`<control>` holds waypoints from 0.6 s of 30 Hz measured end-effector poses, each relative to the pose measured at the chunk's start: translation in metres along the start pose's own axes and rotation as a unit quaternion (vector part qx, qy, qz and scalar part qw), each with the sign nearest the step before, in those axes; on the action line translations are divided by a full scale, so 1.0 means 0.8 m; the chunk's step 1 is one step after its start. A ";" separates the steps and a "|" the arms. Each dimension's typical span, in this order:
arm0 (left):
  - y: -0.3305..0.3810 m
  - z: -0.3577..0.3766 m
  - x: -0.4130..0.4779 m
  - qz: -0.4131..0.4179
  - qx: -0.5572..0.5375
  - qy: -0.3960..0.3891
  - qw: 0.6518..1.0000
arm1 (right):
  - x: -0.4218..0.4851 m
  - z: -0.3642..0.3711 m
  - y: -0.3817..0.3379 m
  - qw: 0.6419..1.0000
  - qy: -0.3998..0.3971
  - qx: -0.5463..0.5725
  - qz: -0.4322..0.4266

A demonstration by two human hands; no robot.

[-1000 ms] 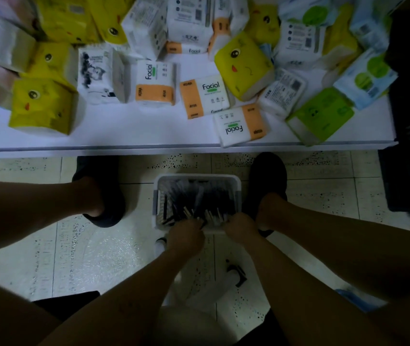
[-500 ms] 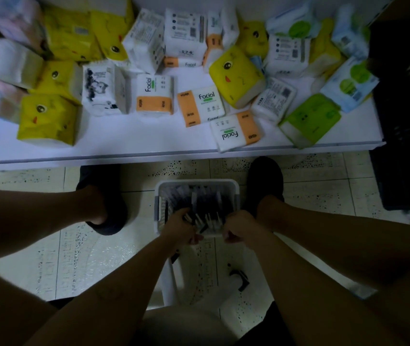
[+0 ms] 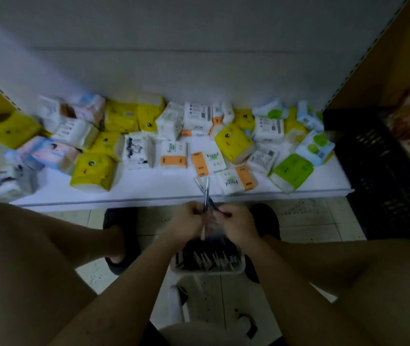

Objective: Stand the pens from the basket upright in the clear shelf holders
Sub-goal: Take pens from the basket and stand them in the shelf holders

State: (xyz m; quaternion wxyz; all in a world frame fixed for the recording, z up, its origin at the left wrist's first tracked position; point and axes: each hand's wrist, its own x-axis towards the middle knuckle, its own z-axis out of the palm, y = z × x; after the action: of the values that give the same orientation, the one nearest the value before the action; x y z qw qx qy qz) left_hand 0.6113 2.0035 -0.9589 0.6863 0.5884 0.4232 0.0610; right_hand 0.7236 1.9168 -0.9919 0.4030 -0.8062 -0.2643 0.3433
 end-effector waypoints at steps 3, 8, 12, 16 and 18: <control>0.024 -0.019 -0.018 0.043 -0.036 0.051 0.997 | -0.007 -0.011 -0.033 0.999 0.014 0.020 -0.047; 0.075 -0.050 -0.035 0.119 -0.021 0.113 0.986 | -0.021 -0.034 -0.097 0.992 0.014 0.077 -0.102; 0.136 -0.068 -0.049 0.227 0.025 0.134 0.964 | -0.033 -0.058 -0.160 0.978 0.010 0.096 -0.186; 0.206 -0.079 -0.075 0.324 0.075 0.144 0.932 | -0.043 -0.091 -0.237 0.961 0.035 0.068 -0.264; 0.240 -0.086 -0.089 0.358 0.109 0.151 0.915 | -0.048 -0.107 -0.276 0.948 0.058 0.071 -0.305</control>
State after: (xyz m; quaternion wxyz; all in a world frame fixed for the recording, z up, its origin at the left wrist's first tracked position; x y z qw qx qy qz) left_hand 0.6006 2.0721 -0.7538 0.4779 0.7554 0.2871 0.3443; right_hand 0.7319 1.9678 -0.7577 0.5596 -0.6746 -0.4487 0.1747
